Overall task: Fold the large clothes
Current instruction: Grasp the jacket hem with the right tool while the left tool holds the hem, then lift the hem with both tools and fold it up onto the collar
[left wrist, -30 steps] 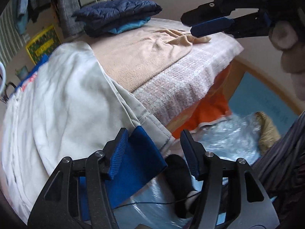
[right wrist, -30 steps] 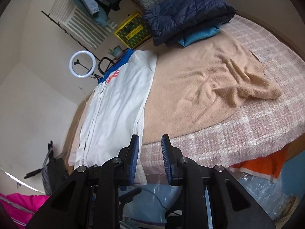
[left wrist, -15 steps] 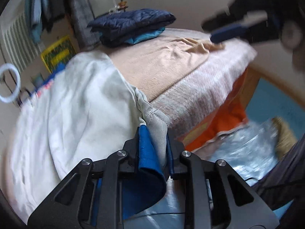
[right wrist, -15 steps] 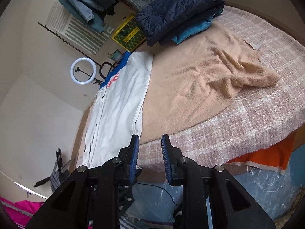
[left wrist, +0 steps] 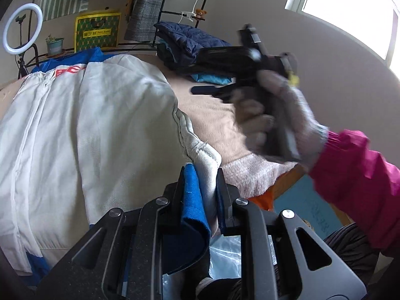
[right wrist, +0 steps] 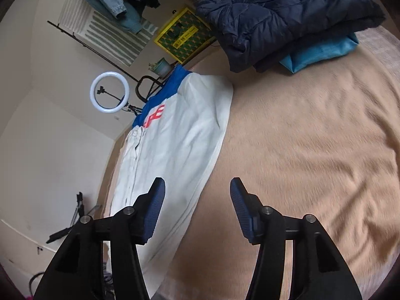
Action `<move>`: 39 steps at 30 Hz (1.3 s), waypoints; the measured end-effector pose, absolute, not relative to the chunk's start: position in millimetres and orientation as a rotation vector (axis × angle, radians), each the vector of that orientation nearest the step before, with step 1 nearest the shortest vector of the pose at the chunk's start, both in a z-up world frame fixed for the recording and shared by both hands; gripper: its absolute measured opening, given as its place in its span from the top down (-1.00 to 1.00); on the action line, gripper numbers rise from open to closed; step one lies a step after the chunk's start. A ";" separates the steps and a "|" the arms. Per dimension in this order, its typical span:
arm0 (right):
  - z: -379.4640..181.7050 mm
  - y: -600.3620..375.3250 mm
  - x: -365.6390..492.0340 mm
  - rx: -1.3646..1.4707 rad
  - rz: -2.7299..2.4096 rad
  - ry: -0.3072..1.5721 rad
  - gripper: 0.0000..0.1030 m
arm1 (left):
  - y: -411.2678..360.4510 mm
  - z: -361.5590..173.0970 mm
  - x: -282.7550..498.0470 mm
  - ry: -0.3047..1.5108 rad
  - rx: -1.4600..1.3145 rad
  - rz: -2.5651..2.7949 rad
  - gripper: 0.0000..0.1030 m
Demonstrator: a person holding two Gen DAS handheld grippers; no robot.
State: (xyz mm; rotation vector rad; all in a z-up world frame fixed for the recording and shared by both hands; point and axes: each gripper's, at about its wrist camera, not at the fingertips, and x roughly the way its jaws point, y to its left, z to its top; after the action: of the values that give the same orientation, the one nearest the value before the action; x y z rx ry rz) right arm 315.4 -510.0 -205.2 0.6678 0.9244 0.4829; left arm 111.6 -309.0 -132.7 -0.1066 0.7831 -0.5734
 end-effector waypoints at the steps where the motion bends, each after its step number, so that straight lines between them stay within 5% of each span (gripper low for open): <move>1: -212.6 -505.5 330.6 0.690 0.477 0.933 -0.06 | -306.7 -131.3 111.7 0.782 -0.119 -0.575 0.66; 6: -243.0 -490.6 377.7 0.738 0.416 0.997 0.03 | -297.4 -130.6 112.2 0.795 -0.174 -0.583 0.67; 8: -247.1 -485.3 386.8 0.751 0.422 1.011 0.55 | -292.7 -130.5 112.7 0.793 -0.189 -0.584 0.67; 11: -242.4 -475.9 394.4 0.776 0.419 1.006 0.91 | -284.0 -130.8 111.6 0.793 -0.219 -0.582 0.67; 28: -113.7 -320.9 380.2 0.160 0.370 0.869 0.97 | -191.1 -131.7 91.4 0.761 -0.461 -0.547 0.69; 39: -153.7 -165.6 382.2 -0.194 0.462 0.955 0.97 | -122.4 -165.5 72.8 0.821 -0.649 -0.405 0.69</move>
State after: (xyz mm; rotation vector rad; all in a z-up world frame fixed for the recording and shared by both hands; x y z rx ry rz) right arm 382.2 -165.6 -153.7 -0.1937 0.9546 0.4617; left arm 72.8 -122.4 -165.5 -0.6487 0.8210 -0.4048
